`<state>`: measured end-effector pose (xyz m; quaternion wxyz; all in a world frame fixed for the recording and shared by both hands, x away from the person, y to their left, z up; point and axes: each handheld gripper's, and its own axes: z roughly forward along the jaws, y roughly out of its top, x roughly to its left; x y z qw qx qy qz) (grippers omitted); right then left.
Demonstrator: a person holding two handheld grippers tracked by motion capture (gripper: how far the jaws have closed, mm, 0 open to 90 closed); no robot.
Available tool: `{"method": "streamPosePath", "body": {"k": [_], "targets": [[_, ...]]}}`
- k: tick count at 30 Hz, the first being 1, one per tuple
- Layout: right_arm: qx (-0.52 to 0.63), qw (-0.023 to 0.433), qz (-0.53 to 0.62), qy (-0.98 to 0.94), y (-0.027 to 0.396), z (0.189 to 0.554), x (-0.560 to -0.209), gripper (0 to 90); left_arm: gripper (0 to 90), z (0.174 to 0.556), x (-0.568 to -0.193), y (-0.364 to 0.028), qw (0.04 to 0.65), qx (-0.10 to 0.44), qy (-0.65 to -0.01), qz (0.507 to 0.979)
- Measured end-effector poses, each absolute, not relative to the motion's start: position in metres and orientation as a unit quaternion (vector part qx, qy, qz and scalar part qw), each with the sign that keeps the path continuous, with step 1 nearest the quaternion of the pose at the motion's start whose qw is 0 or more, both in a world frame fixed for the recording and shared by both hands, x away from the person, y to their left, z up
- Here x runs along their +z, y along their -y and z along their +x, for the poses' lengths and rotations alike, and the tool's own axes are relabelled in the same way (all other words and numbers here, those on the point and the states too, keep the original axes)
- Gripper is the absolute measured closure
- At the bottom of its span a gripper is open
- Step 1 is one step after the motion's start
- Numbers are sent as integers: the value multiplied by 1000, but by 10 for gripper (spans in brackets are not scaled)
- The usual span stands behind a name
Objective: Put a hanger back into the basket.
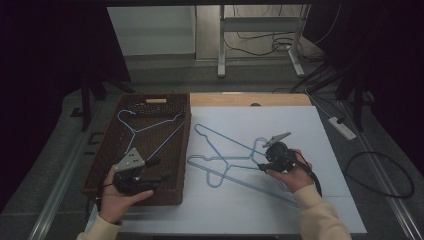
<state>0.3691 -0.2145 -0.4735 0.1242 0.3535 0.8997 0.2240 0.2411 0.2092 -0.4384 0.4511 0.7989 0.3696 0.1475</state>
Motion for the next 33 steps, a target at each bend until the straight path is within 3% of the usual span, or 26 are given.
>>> {"method": "streamPosePath", "body": {"k": [10, 14, 24, 33], "targets": [[155, 98, 363, -914, 194, 401, -493, 531, 390, 240, -437, -210, 452, 150, -368, 798], [132, 100, 358, -919, 187, 405, -495, 599, 390, 241, -437, -210, 452, 149, -368, 799], [95, 62, 369, -923, 174, 411, -494, 878, 390, 240, -437, -209, 452, 150, -368, 799], [142, 77, 356, -920, 183, 404, -491, 883, 390, 241, -438, -209, 450, 150, -368, 800]]}}
